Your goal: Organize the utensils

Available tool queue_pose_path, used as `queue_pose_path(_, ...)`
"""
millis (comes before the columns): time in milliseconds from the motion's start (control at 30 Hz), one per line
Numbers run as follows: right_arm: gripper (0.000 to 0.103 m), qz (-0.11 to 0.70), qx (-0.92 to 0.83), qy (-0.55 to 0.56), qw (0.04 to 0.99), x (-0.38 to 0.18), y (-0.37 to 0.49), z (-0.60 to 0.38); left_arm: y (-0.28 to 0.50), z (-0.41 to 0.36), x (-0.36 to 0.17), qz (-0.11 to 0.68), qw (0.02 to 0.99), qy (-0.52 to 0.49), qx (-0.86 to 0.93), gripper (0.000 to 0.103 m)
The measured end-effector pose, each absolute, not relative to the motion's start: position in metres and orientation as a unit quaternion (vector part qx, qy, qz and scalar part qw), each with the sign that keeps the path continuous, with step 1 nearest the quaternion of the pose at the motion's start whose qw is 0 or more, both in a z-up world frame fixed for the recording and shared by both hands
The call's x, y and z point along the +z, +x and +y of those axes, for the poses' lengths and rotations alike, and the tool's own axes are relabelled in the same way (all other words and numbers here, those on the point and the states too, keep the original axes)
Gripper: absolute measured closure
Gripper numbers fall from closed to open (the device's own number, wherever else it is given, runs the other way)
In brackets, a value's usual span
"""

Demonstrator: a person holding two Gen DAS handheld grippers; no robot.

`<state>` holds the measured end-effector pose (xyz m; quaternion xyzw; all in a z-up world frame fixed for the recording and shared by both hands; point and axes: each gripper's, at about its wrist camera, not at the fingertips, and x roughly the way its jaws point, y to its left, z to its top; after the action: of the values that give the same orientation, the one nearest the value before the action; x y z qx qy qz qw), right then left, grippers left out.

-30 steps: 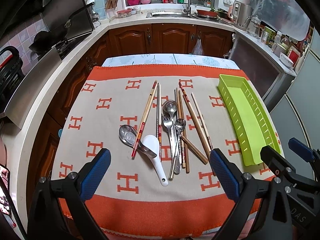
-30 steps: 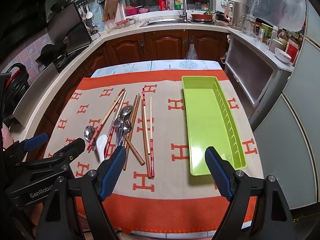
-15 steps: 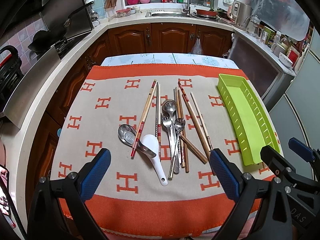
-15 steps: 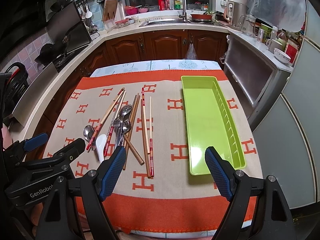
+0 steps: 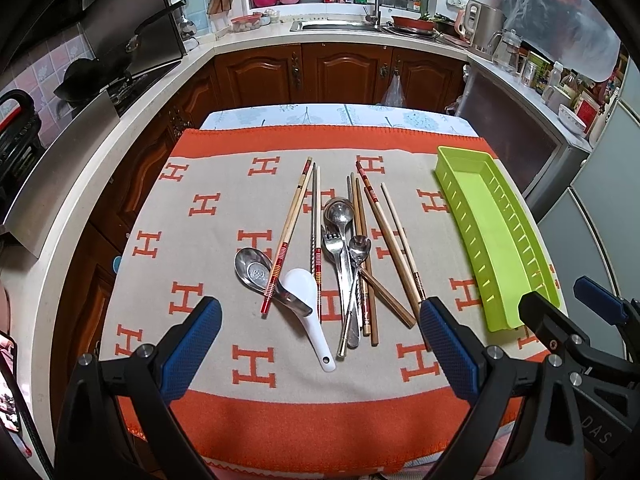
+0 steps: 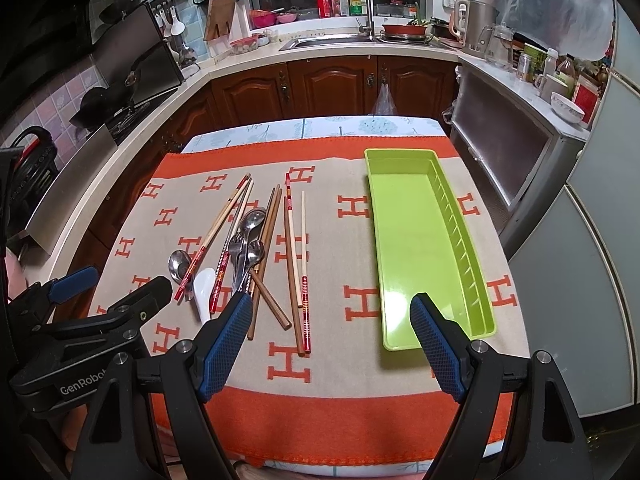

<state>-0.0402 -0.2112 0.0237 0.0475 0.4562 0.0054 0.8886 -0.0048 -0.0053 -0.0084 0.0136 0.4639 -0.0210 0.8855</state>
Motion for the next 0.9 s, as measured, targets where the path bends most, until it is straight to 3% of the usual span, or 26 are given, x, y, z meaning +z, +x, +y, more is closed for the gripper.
queue_pose_path(567, 0.021, 0.461, 0.014, 0.055, 0.885, 0.027, 0.008, -0.21, 0.039, 0.023, -0.006, 0.454, 0.89, -0.014, -0.04, 0.005)
queue_pose_path(900, 0.021, 0.442, 0.056, 0.0, 0.895, 0.043, 0.058, -0.196, 0.084, 0.044, 0.016, 0.45, 0.89, -0.016, -0.065, 0.005)
